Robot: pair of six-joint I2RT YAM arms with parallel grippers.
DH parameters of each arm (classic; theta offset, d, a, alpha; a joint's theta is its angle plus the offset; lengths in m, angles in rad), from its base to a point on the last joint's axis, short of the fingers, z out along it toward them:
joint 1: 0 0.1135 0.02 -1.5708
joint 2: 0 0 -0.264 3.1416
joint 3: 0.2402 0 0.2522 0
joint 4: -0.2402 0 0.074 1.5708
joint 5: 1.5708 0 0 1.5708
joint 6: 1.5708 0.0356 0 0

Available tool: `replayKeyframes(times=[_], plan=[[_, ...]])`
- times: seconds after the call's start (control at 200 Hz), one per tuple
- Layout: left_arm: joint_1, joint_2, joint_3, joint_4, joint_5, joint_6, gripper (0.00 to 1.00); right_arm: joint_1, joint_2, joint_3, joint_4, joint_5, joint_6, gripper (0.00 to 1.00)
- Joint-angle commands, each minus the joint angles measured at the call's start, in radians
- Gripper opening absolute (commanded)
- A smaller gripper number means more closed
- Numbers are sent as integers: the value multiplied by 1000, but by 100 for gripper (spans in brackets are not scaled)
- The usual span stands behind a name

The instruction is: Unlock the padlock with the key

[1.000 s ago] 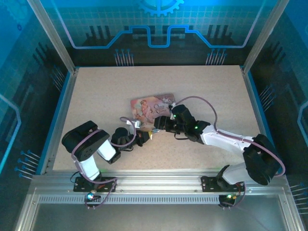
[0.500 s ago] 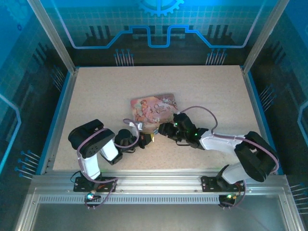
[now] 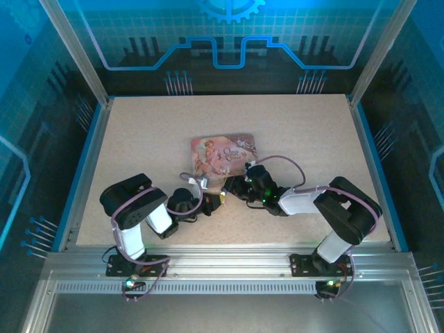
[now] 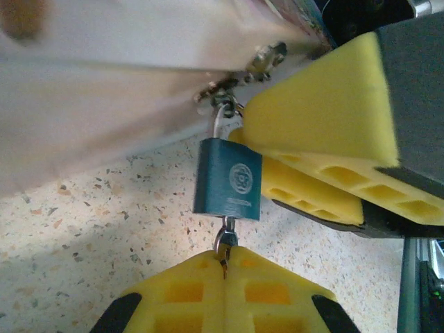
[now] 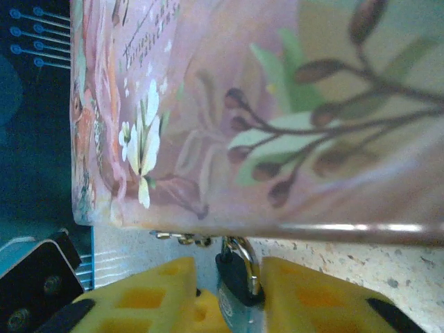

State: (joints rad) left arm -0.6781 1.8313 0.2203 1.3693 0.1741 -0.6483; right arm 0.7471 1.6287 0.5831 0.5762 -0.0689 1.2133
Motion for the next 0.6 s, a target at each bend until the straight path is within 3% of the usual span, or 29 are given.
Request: replayKeyframes(times=[0.0, 0.19, 0.38, 0.595], plan=[[-25, -2, 8, 31, 31, -8, 0, 14, 33, -16, 26, -48, 71, 17], [-45, -3, 6, 31, -5, 53, 0, 18, 3, 7, -77, -36, 49, 3], [-46, 6, 1, 30, -41, 135, 0, 27, -27, 51, -217, -17, -2, 2], [-88, 29, 0, 29, -104, 188, 0, 31, -12, 80, -243, -34, -14, 3]])
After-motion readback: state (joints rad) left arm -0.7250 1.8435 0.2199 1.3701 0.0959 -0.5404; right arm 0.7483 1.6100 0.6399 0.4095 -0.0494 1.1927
